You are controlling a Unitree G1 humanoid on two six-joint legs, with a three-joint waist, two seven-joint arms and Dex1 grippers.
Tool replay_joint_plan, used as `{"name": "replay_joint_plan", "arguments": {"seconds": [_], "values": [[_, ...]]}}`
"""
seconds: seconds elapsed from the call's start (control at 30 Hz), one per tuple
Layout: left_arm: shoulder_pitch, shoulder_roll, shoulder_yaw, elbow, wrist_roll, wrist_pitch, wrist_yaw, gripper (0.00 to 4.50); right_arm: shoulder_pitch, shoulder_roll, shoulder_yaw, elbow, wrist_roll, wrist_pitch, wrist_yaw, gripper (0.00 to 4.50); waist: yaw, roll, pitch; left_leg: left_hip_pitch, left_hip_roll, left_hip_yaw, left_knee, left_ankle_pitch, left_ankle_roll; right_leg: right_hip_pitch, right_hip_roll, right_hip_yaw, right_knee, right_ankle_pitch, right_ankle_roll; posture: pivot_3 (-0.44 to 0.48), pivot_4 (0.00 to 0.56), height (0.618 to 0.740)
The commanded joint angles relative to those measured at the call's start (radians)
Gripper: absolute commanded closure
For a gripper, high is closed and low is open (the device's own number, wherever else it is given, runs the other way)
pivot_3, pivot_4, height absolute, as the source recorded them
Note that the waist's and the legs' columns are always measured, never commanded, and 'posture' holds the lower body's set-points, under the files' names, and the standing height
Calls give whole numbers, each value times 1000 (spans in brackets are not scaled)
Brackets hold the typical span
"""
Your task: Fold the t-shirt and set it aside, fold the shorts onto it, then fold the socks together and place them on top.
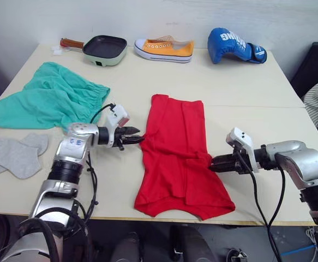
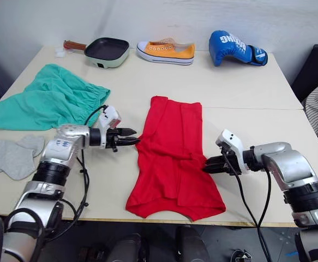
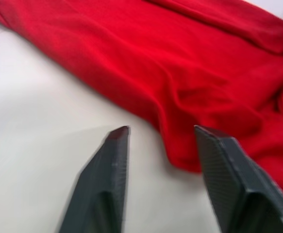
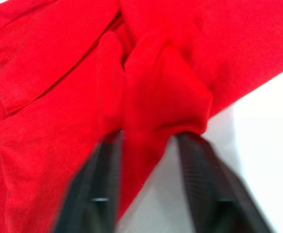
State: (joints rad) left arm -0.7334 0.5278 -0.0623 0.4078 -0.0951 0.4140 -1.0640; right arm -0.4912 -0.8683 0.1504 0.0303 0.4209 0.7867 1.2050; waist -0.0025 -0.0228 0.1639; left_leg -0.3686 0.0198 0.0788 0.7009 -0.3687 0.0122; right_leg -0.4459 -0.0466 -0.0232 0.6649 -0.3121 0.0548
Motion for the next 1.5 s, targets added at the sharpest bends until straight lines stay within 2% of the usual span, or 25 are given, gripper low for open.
{"name": "replay_joint_plan", "arguments": {"seconds": [0.03, 0.13, 0.17, 0.27, 0.33, 0.43, 0.53, 0.7, 0.9, 1.03, 1.23, 1.27, 1.33, 1.37, 1.43, 1.5], "values": [[120, 108, -10, -180, -20, -138, -115, 1034, 60, -59, -131, -113, 21, -46, -24, 1439, -1, 1, 0, 0, 0, 0, 0, 0, 0, 0, 0, 0, 0, 0, 0, 0, 150, 740], [217, 185, -7, -274, -19, -261, -163, 65, 148, -112, -190, -176, -9, -174, 5, 393, 0, 2, 1, 0, 0, 0, -1, 0, 0, 0, 0, 0, -2, 0, 0, 0, 150, 740], [269, 219, -1, -310, -16, -354, -187, 0, 205, -142, -216, -187, -40, -278, 31, 40, 3, 2, 1, 0, 0, 0, -1, 0, 0, 0, 0, 0, -3, 0, 0, 0, 150, 740], [404, 309, -6, -369, 13, -727, -243, 0, 351, -183, -286, -182, -108, -552, 79, 40, 5, 2, 1, 1, 0, -1, -2, -1, 0, 2, -1, 0, -6, 0, 0, 0, 150, 740], [427, 305, -4, -381, -1, -786, -219, 0, 411, -177, -294, -156, -151, -751, 101, 40, 6, 2, 1, 2, -1, -1, -2, -1, 0, 2, -2, 0, -6, 0, 0, 0, 150, 740], [430, 283, -25, -333, 50, -987, -164, 0, 452, -152, -257, -55, -259, -1171, 110, 40, 3, 2, 1, 4, -2, 0, -1, 1, 3, 5, -3, 1, -5, 1, 1, 0, 150, 740], [422, 255, -44, -278, 83, -1110, -115, 0, 471, -130, -206, 28, -313, -1445, 109, 40, 0, 3, 2, 18, -2, 2, -6, 0, 4, 19, -2, 2, -9, 0, 1, 0, 150, 740], [371, 243, -93, -175, 150, -1293, -56, 0, 433, -83, -136, 100, -386, -1672, 33, 40, 0, 3, 1, 22, -1, 3, -8, 0, 4, 21, -2, 3, -9, 0, 1, 0, 150, 740], [290, 203, -152, -74, 187, -1398, 5, 0, 339, -49, -80, 246, -553, -1934, -99, 40, -2, 2, 1, 45, -1, 5, -15, -3, 9, 41, -2, 5, -14, 0, 0, 0, 150, 740], [252, 171, -219, -31, 206, -1471, 19, 0, 292, -47, -39, 316, -609, -1992, -176, 40, -3, 1, 0, 52, 0, 5, -19, -3, 8, 49, -2, 4, -17, 0, 0, 0, 150, 740], [210, 135, -316, 19, 217, -1538, 25, 0, 266, -66, 19, 308, -617, -2008, -247, 40, -11, -1, -1, 54, 1, 5, -19, -2, 6, 50, -2, 4, -17, -1, -1, 0, 150, 740], [204, 132, -338, 29, 208, -1548, 19, 187, 265, -70, 26, 304, -614, -2004, -254, 11, -11, -1, -1, 54, 1, 5, -20, -2, 6, 50, -2, 4, -17, -1, -1, 0, 150, 740], [197, 133, -363, 44, 189, -1547, 10, 588, 265, -77, 39, 296, -610, -1996, -268, 417, -14, -1, -2, 55, 1, 5, -20, -2, 6, 50, -2, 4, -17, -1, -1, 0, 150, 740], [196, 134, -372, 49, 177, -1539, 7, 936, 267, -80, 47, 290, -604, -1988, -273, 653, -16, -1, -2, 55, 1, 5, -21, -2, 6, 50, -2, 4, -17, -1, -2, 0, 150, 740], [210, 132, -381, 43, 133, -1468, -7, 1569, 278, -83, 63, 264, -581, -1957, -279, 1333, -19, -1, -1, 54, 1, 5, -21, -2, 6, 50, -2, 4, -17, -1, -2, 0, 150, 740], [254, 121, -379, -2, 52, -1299, -33, 2226, 298, -79, 80, 217, -522, -1858, -270, 2058, -23, 0, -1, 54, 1, 5, -22, -1, 5, 50, -2, 4, -18, -1, -2, 0, 150, 740]]}}
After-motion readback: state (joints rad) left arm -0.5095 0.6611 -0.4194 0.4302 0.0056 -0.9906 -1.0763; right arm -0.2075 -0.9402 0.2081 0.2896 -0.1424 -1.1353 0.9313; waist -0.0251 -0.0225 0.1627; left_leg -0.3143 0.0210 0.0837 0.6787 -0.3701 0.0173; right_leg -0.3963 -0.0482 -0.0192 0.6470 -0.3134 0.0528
